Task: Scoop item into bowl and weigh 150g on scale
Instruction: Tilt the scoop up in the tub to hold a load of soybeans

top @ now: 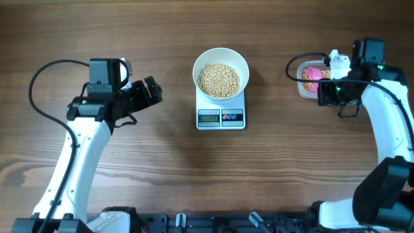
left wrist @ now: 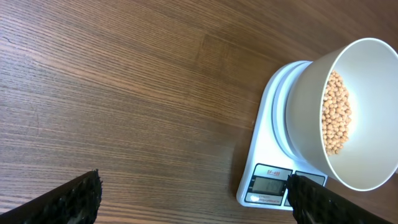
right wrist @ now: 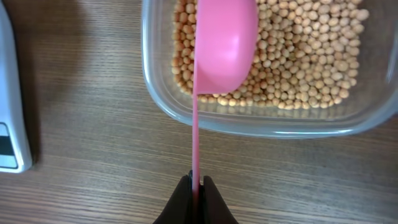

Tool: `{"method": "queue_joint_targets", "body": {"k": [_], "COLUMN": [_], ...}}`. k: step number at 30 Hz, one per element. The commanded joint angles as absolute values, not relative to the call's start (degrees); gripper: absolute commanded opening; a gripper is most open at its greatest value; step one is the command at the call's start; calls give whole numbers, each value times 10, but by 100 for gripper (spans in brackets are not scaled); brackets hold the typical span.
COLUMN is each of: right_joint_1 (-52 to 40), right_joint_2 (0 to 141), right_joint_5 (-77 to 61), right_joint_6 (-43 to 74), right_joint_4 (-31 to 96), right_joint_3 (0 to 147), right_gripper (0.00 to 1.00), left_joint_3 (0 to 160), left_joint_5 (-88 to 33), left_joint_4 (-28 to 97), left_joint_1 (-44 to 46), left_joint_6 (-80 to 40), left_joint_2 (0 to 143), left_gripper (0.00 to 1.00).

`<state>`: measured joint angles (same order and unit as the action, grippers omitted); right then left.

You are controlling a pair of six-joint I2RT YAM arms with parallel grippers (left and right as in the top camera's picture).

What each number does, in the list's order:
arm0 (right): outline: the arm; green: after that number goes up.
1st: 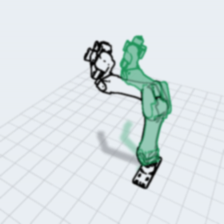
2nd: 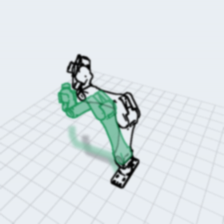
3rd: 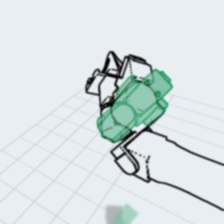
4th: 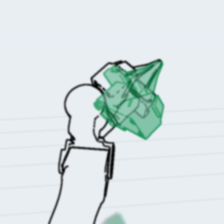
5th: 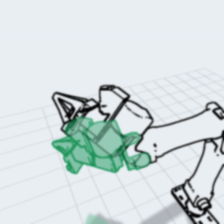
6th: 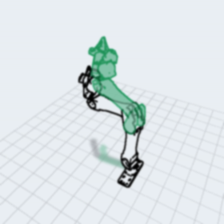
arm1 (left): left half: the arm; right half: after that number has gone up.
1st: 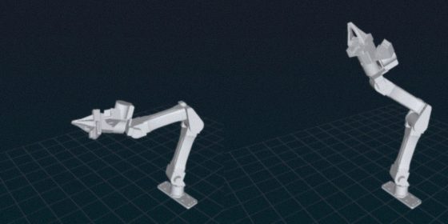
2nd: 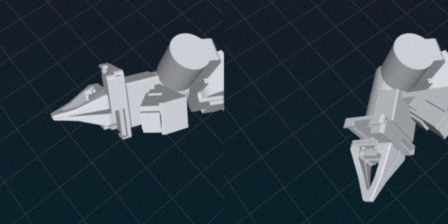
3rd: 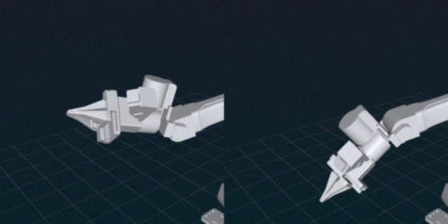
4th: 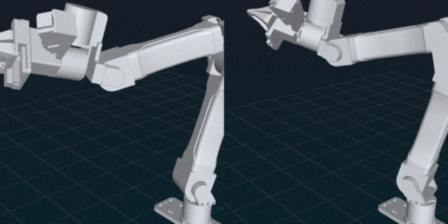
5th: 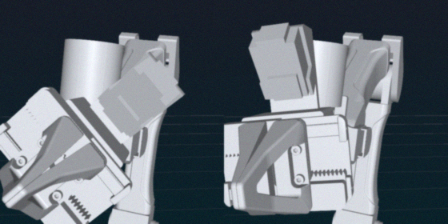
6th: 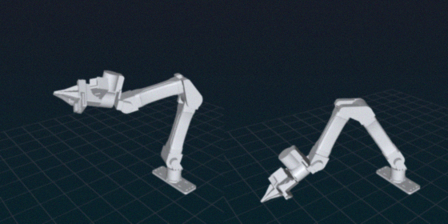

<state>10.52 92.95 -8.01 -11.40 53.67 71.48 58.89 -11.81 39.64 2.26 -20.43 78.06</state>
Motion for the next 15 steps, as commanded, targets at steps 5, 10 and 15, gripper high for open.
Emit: {"method": "queue_joint_targets", "body": {"k": [5, 10, 15], "right_joint_1": [99, 105, 142], "right_joint_2": [881, 860, 853], "right_joint_5": [-43, -72, -187], "right_joint_6": [-88, -72, -69], "right_joint_4": [533, 536, 543], "right_joint_3": [718, 718, 718], "right_gripper": [4, 4, 4], "left_joint_3": [600, 600, 600], "left_joint_5": [-117, -117, -117], "left_joint_4": [395, 395, 395], "left_joint_1": [24, 24, 24], "left_joint_6": [-199, -199, -199], "left_joint_2": [785, 785, 785], "left_gripper": [100, 100, 100]}}
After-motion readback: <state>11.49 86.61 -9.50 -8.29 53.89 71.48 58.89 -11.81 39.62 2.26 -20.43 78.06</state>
